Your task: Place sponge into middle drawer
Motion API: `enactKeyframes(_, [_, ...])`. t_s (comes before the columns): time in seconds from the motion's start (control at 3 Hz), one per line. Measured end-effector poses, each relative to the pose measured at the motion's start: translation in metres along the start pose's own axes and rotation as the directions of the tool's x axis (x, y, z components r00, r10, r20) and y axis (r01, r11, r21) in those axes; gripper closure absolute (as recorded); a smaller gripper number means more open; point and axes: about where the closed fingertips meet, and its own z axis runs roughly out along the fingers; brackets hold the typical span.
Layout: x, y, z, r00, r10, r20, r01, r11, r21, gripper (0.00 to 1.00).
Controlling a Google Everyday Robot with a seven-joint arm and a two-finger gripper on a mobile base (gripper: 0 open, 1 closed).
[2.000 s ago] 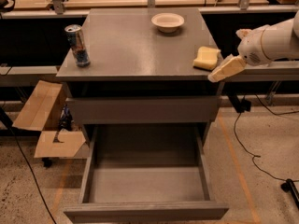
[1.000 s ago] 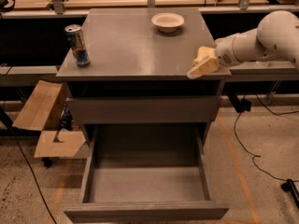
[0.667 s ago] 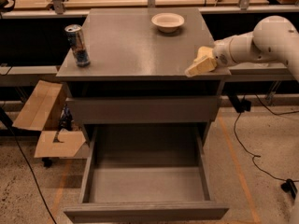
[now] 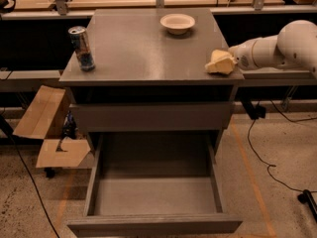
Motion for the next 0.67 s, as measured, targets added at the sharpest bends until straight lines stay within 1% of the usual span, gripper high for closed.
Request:
enactKeyframes(0.33, [0.007,0.002,-0.007,1.000,0.030,0.000,-0.030,0.9995,0.010,0.64])
enactKeyframes(0.67, [-0.002,0.017,-0.025,1.000,-0.011,-0.004,0.011,0.9999,-0.002,0.86])
